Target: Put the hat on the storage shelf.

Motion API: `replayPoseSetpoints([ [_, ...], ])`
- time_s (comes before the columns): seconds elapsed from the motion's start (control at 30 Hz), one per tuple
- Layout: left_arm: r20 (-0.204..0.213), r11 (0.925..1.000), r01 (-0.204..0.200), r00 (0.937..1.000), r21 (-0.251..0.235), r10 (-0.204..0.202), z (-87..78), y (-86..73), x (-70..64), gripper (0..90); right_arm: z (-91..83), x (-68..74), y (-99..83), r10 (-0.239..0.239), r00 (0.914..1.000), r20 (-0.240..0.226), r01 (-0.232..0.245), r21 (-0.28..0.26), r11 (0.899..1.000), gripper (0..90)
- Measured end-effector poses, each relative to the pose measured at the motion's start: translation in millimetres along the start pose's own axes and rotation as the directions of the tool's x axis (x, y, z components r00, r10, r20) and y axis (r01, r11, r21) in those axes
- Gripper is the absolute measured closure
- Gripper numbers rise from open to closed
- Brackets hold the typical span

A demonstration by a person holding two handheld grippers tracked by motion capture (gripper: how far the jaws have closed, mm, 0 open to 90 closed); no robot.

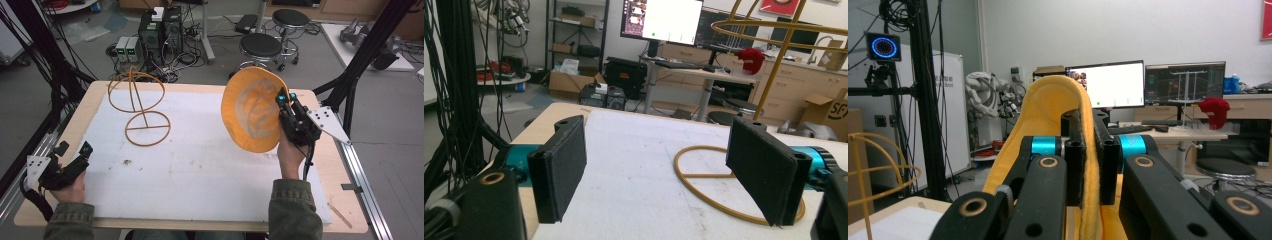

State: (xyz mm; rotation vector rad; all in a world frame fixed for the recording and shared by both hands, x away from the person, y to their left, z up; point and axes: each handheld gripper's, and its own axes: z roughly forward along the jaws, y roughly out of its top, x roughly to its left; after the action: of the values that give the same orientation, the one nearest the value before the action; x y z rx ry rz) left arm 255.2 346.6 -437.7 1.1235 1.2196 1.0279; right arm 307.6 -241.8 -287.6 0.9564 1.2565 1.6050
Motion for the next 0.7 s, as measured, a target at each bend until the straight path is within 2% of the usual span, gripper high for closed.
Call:
replayPoseSetpoints([
  [0.23, 0.008, 0.9999, 0.010, 0.9999, -0.004, -0.010, 0.8, -0.6, -0.7, 24.5, 23.4, 12.4, 7.5, -0.016, 0.9995, -0.026, 0.016, 0.002, 1.000, 86.0],
  [0.7, 0.033, 0.9996, 0.029, 0.9990, -0.001, -0.029, 9.0, -2.2, -6.8, 24.6, 68.0, 36.7, 17.7, -0.013, 0.9991, -0.040, 0.014, 0.011, 1.000, 86.0],
])
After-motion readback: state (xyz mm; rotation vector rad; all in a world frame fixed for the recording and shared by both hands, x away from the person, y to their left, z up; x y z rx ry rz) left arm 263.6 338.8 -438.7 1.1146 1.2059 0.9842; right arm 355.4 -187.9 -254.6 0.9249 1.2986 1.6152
